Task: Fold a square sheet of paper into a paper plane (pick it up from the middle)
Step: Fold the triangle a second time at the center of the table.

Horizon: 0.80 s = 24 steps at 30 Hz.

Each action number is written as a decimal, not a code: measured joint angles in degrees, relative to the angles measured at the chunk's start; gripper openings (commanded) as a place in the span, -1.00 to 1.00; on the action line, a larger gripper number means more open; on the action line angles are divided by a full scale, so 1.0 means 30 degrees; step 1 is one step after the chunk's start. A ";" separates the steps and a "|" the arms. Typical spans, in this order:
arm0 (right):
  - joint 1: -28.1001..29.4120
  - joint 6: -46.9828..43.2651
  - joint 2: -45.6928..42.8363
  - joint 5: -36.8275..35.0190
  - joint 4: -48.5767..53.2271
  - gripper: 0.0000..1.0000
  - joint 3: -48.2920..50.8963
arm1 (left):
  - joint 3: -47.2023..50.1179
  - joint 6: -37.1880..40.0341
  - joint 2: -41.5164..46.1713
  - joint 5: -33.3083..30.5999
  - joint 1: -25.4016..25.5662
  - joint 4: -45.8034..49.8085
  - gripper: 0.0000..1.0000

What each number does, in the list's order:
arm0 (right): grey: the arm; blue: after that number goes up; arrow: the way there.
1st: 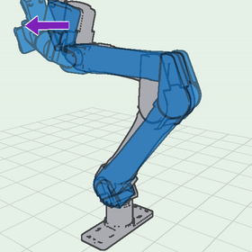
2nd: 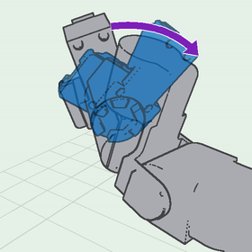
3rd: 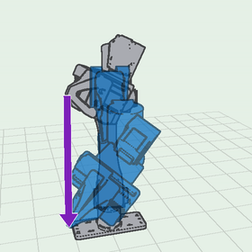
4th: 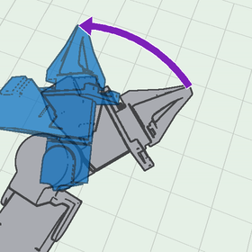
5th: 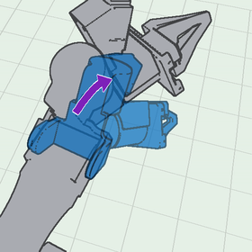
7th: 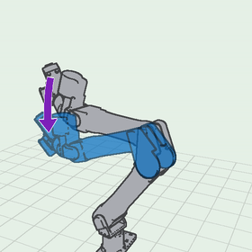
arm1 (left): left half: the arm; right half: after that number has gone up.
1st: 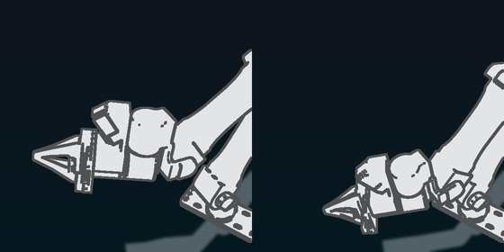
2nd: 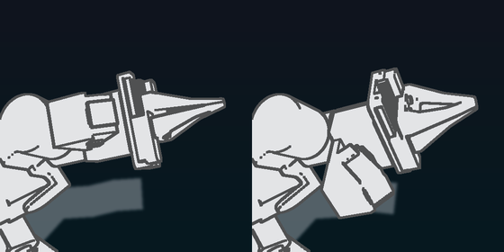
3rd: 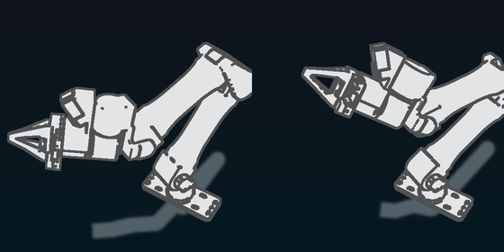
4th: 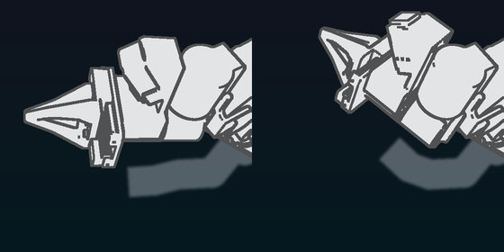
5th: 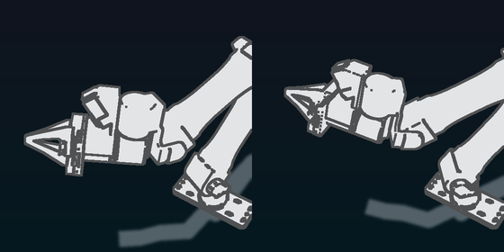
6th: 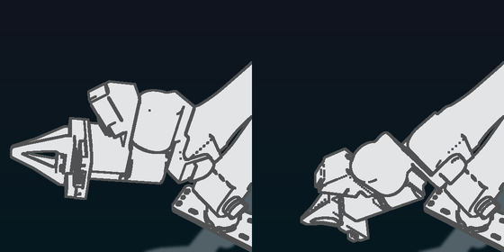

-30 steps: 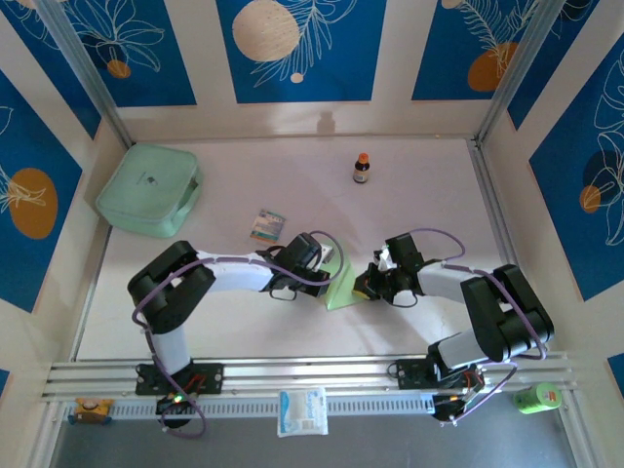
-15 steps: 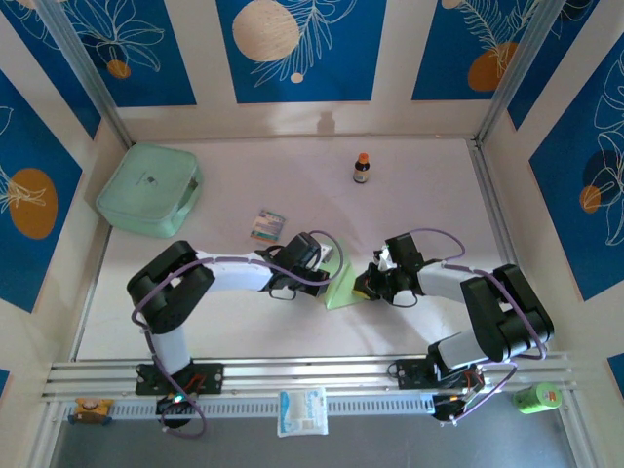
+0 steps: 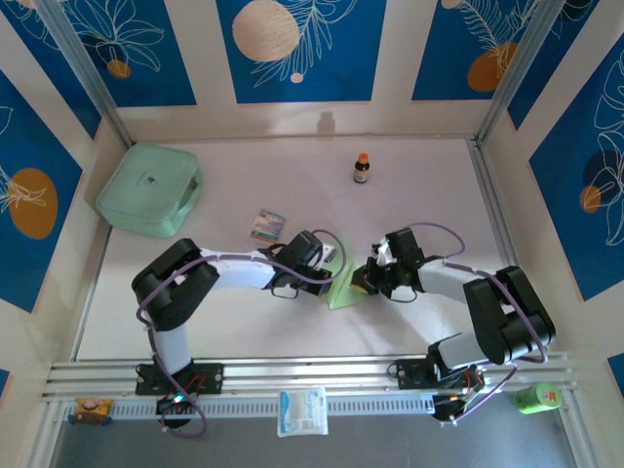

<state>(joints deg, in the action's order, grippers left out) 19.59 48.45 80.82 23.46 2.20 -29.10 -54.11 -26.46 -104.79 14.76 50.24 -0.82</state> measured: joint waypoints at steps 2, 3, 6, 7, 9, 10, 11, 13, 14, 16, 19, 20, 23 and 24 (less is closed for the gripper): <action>0.0087 0.0058 -0.0219 0.0270 -0.0350 -0.90 -0.0393 | 0.0000 -0.0007 -0.0015 0.0029 0.0000 -0.0007 -0.92; 0.0182 0.0087 -0.0248 0.0350 -0.0539 -0.91 -0.0561 | 0.0000 -0.0007 -0.0015 0.0029 -0.0007 -0.0007 -0.92; 0.0612 0.0248 -0.0080 0.0401 -0.0896 -0.92 -0.0991 | 0.0000 -0.0007 -0.0029 0.0080 -0.0015 -0.0007 -0.92; 0.0750 0.0350 0.0117 0.0415 -0.1042 -0.93 -0.1107 | -0.0007 -0.0007 -0.0029 0.0080 -0.0029 -0.0007 -0.92; 0.0962 0.0517 0.0597 0.0474 -0.1355 -0.93 -0.1217 | -0.0007 -0.0007 -0.0029 0.0087 -0.0029 -0.0007 -0.92; 0.1042 0.0597 0.0882 0.0481 -0.1494 -0.93 -0.1231 | -0.0007 -0.0007 -0.0029 0.0087 -0.0029 -0.0007 -0.92; 0.1122 0.0685 0.1144 0.0503 -0.1581 -0.93 -0.1231 | -0.0007 -0.0007 -0.0029 0.0095 -0.0029 -0.0007 -0.92; 0.1246 0.0816 0.1574 0.0532 -0.1661 -0.94 -0.1231 | -0.0015 -0.0007 -0.0029 0.0095 -0.0029 -0.0007 -0.92; 0.1297 0.0867 0.1770 0.0532 -0.1676 -0.94 -0.1260 | -0.0022 -0.0007 -0.0051 0.0095 -0.0029 -0.0007 -0.93; 0.1355 0.0889 0.2127 0.0539 -0.1749 -0.94 -0.1413 | -0.0036 -0.0007 -0.0066 0.0153 -0.0036 -0.0007 -0.92; 0.1362 0.0947 0.2586 0.0525 -0.2004 -0.94 -0.1596 | -0.0066 -0.0007 -0.0102 0.0219 -0.0036 -0.0007 -0.92; 0.1362 0.0940 0.2739 0.0517 -0.2018 -0.94 -0.1625 | -0.0073 -0.0007 -0.0102 0.0226 -0.0036 -0.0007 -0.92; 0.1362 0.0940 0.3126 0.0393 -0.2011 -0.95 -0.1639 | -0.0087 -0.0007 -0.0102 0.0233 -0.0036 0.0000 -0.93; 0.1362 0.0933 0.3235 0.0321 -0.2018 -0.95 -0.1639 | -0.0095 0.0000 -0.0109 0.0226 -0.0036 0.0007 -0.92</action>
<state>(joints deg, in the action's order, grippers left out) 23.68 51.24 90.52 24.43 -3.86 -34.02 -54.39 -26.46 -105.12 15.44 50.13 -0.80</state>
